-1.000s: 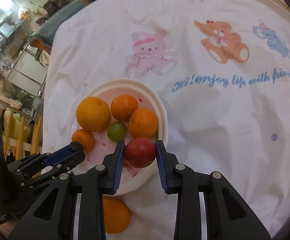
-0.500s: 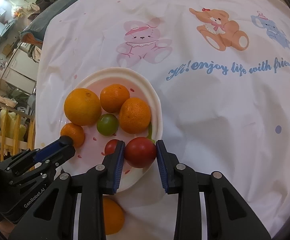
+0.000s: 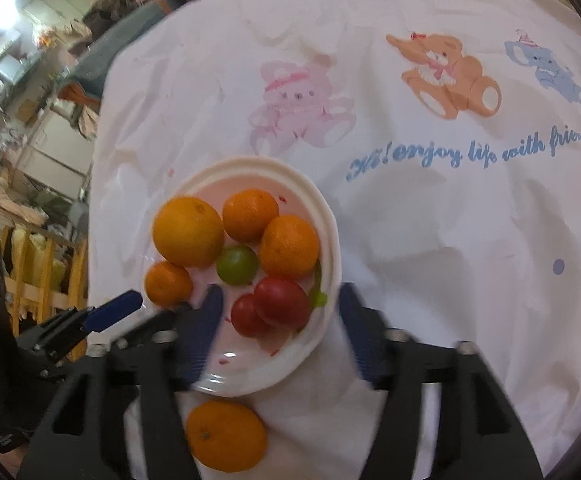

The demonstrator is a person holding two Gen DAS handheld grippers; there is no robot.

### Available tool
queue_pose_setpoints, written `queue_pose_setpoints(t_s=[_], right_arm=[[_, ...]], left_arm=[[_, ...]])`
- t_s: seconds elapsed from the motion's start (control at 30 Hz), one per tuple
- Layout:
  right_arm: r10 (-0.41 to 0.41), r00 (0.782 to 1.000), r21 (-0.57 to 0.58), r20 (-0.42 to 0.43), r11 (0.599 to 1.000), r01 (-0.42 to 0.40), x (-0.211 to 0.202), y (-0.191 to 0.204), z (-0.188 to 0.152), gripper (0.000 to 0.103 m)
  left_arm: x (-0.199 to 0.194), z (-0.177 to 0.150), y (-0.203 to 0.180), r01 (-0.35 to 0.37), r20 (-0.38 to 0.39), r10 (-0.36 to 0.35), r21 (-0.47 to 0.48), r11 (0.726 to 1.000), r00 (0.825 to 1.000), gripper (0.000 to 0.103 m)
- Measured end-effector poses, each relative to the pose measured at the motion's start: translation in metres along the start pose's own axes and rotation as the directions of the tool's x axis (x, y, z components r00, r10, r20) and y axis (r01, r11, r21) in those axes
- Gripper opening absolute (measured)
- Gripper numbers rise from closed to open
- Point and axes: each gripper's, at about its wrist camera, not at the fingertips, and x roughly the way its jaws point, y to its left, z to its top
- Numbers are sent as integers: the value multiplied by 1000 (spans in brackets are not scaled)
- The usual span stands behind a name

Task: Organize fruits
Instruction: 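Lower the plum and tomato onto the plate and open both tools, then move both open tools back toward the loose large orange and plum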

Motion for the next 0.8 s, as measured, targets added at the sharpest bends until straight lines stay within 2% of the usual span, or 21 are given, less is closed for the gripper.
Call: queue_pose_setpoints(t_s=[0.17,0.53,0.8], right_arm=[[16,999,29,34,999,-17,-10,-4,5,68],[23,995,57,92,998,-28,-34,-4,5,68],[43,988,64,145,997,-52,-71,3,-11,70]], left_arm=[[-2,0,1,12,3,-12,-11,1000,1000,70],[-19,-6,7,-5,49,6,-16,1000,999,70],[-51,-12,17,19,96,-12,-76,997,995,70]])
